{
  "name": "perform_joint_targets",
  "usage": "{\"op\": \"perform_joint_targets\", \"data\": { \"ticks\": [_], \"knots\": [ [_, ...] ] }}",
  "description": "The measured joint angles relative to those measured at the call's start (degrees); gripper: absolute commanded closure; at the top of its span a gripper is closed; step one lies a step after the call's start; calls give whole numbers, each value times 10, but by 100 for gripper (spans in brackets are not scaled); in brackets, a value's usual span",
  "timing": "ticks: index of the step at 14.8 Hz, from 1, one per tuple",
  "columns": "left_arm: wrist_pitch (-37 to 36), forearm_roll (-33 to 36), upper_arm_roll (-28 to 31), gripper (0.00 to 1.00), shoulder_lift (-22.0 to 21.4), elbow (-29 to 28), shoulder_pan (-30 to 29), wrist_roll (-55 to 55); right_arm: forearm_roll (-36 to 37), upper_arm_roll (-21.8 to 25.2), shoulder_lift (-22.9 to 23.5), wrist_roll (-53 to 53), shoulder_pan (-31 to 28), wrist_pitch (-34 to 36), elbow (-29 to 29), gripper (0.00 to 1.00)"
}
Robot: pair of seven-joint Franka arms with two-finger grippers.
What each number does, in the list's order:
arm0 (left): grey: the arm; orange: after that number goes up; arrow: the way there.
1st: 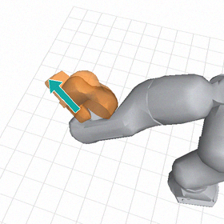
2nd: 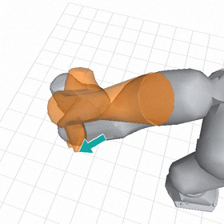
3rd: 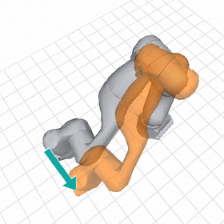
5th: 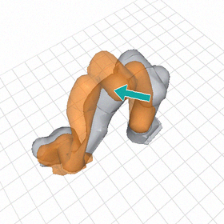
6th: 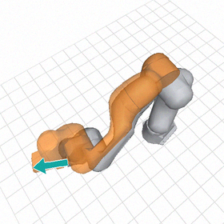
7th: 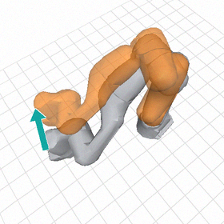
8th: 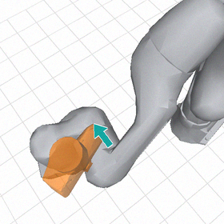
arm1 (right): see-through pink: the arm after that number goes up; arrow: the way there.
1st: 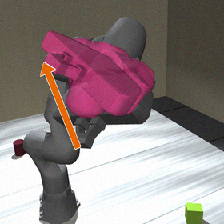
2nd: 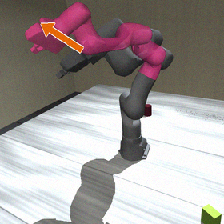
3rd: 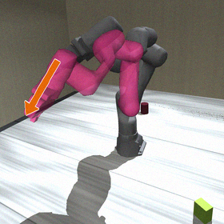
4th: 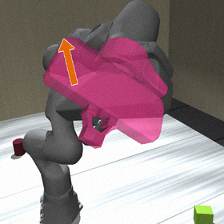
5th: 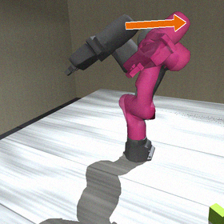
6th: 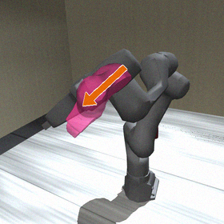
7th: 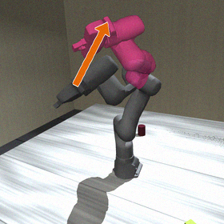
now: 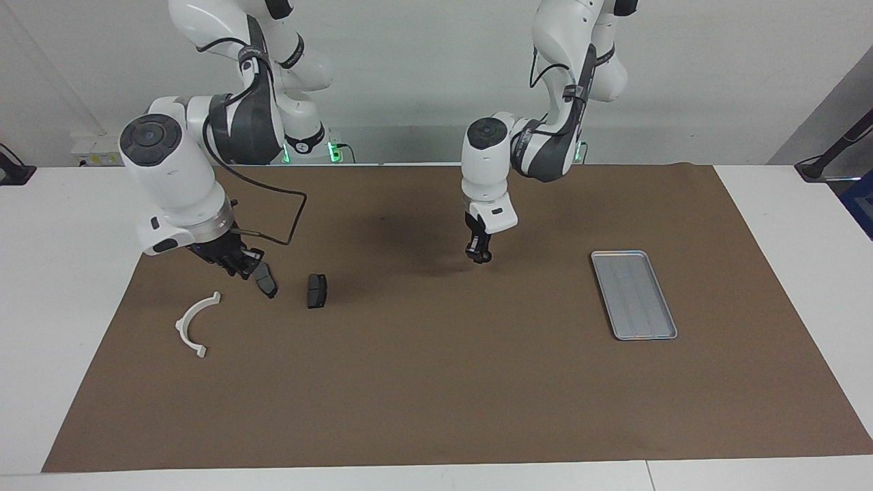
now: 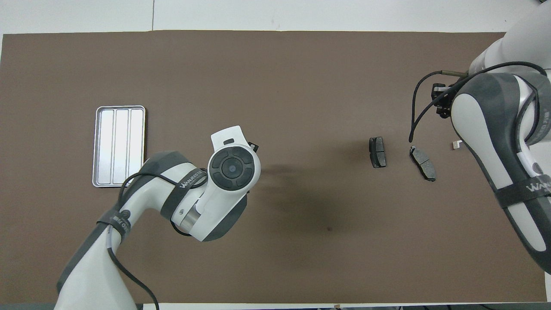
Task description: Pick bearing gear from pile to tray
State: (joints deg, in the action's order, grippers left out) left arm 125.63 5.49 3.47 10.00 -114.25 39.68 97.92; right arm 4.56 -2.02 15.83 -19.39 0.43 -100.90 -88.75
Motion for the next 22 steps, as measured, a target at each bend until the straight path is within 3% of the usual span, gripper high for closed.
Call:
{"op": "perform_joint_targets", "data": {
  "ticks": [3, 7, 15, 18, 22],
  "knots": [
    [-66, 1, 2, 77, -52, 1, -47, -125, -1, -2, -4, -6, 14, 7, 1, 100],
    [-109, 2, 4, 77, -96, 5, -143, -382, -1, -5, -8, -97, 66, 13, 5, 100],
    [-131, -2, 7, 76, -122, 6, -370, -972, -50, -22, -7, -402, 213, -29, 6, 100],
    [-131, -28, 7, 75, -122, -8, -409, -1076, -65, -23, 8, -486, 275, -64, 5, 100],
    [-96, -32, -5, 75, -122, -52, -407, -1085, -65, -23, 46, -522, 328, -114, -6, 100]
  ]
}}
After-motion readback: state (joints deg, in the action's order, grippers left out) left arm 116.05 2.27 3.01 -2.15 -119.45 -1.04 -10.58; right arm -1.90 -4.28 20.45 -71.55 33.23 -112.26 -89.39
